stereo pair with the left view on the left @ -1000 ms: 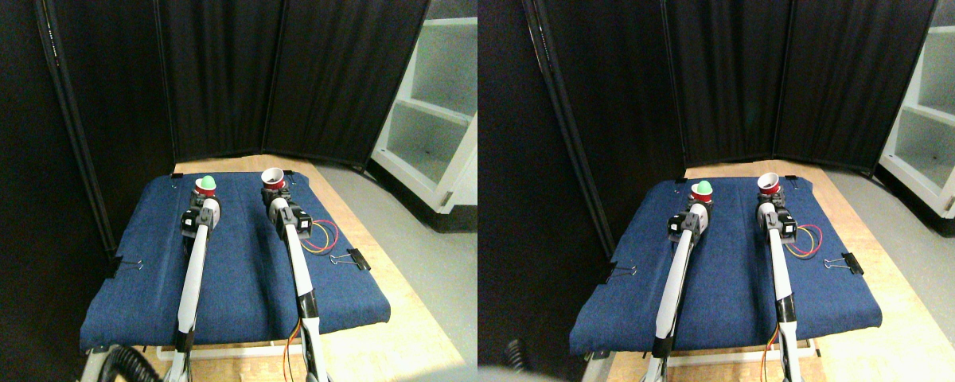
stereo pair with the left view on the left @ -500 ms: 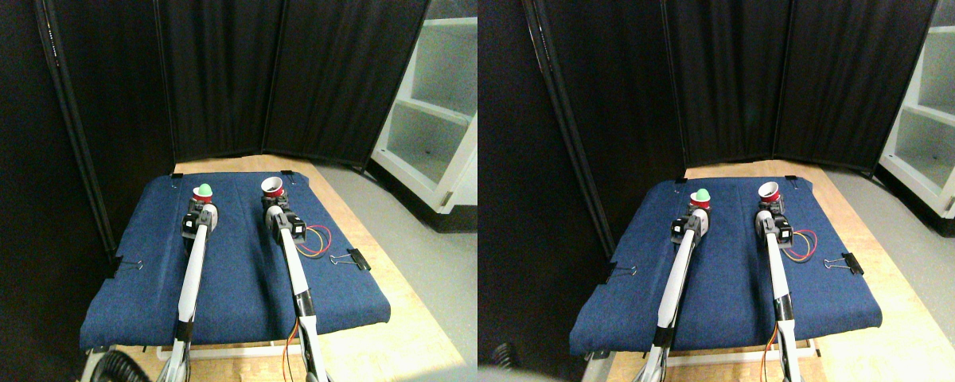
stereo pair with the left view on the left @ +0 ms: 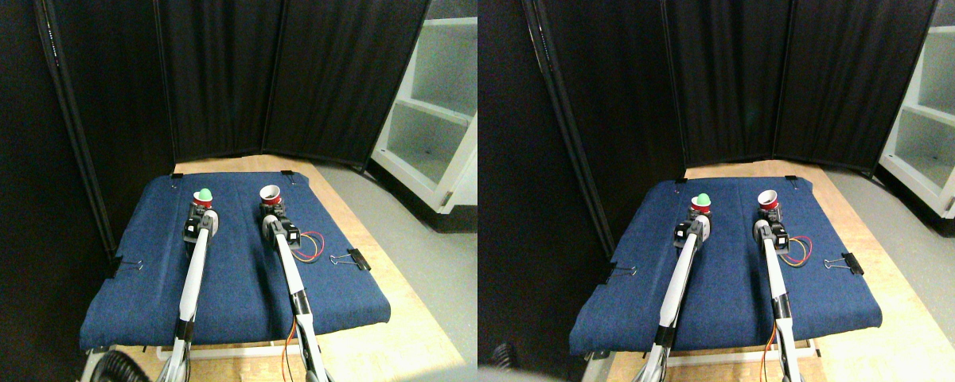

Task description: Pour (bimanual)

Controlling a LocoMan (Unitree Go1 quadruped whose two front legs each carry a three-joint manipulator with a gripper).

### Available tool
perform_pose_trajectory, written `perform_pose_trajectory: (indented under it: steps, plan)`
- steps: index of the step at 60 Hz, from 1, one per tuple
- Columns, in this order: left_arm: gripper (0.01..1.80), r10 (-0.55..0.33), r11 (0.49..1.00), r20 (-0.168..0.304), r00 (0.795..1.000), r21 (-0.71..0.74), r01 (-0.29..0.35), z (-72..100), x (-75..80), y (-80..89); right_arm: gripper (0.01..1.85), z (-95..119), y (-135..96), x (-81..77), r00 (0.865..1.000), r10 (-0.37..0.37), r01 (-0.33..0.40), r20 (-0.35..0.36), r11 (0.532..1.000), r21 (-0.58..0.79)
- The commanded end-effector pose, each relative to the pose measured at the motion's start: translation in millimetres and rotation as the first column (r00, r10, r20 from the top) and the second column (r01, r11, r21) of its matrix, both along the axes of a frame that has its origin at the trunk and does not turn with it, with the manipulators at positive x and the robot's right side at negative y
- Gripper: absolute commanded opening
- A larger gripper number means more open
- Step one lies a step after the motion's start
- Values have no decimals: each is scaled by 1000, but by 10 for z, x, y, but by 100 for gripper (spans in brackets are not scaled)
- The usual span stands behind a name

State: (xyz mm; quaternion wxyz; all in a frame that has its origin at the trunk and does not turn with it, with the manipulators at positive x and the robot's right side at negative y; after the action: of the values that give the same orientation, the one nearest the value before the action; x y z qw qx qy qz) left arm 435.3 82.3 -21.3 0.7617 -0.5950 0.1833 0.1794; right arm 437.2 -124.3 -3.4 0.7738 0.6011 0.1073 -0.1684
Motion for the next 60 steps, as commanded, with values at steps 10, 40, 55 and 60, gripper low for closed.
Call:
perform_pose_trajectory:
  steps: [10, 40, 55, 60]
  plan:
    - [33, 27, 999, 18, 999, 23, -27, -45, -4, -40, 33, 3, -2, 46, 999, -23, 22, 46, 999, 35]
    - [33, 70, 997, 15, 997, 42, -70, -203, -110, -33, 33, -74, -30, -10, 998, -50, 48, 42, 997, 60]
    - [33, 78, 995, 4, 997, 61, -78, -252, -124, -13, 33, -93, -58, -20, 997, -68, 67, 23, 995, 72]
    - [33, 84, 994, 3, 996, 74, -84, -265, -134, -15, 33, -101, -67, -26, 997, -71, 70, 13, 995, 70]
